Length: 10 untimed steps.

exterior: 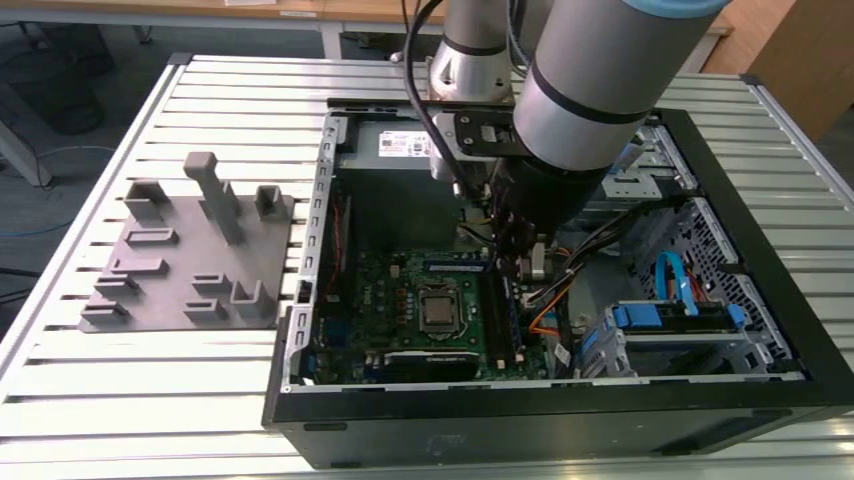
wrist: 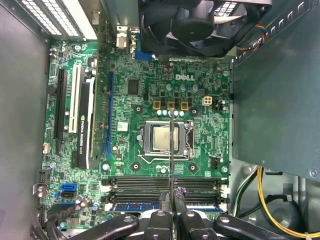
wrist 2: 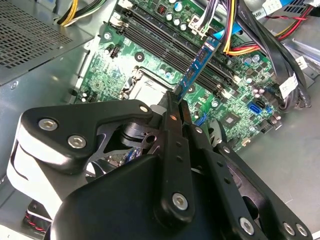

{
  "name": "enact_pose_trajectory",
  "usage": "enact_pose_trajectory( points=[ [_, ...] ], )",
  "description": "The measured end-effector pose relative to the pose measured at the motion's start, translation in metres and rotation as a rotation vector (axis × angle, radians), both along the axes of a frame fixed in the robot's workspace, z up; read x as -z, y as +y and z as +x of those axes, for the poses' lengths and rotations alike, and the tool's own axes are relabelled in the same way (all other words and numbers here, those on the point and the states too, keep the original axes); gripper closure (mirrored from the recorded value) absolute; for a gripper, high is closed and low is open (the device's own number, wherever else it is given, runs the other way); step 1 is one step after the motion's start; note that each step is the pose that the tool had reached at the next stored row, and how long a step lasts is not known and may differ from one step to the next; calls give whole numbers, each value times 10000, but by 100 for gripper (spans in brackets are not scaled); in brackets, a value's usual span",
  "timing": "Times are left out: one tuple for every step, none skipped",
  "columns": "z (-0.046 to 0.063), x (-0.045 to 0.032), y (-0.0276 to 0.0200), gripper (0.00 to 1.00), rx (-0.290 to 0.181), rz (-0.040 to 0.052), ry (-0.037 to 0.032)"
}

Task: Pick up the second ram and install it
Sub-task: 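Pick up the second ram and move it above second insertion slot, then insert the second ram into the second slot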

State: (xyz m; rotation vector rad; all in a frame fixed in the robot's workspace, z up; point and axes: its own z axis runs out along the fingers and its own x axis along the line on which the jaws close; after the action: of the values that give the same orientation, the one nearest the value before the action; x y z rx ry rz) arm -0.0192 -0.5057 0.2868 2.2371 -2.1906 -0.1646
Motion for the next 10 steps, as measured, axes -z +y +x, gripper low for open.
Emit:
enact_pose_trajectory(
  points=[
    [0,0,0,86,0,1,0],
    [0,0,0,86,0,2,0],
    [0,0,0,86,0,3,0],
    [0,0,0,86,0,3,0],
    [0,0,0,86,0,5,0],
    [0,1,0,86,0,6,0],
    [0,1,0,86,0,7,0],
    [0,1,0,86,1,7,0],
    [0,1,0,86,6,7,1],
    [0,1,0,86,15,7,1]
  ],
)
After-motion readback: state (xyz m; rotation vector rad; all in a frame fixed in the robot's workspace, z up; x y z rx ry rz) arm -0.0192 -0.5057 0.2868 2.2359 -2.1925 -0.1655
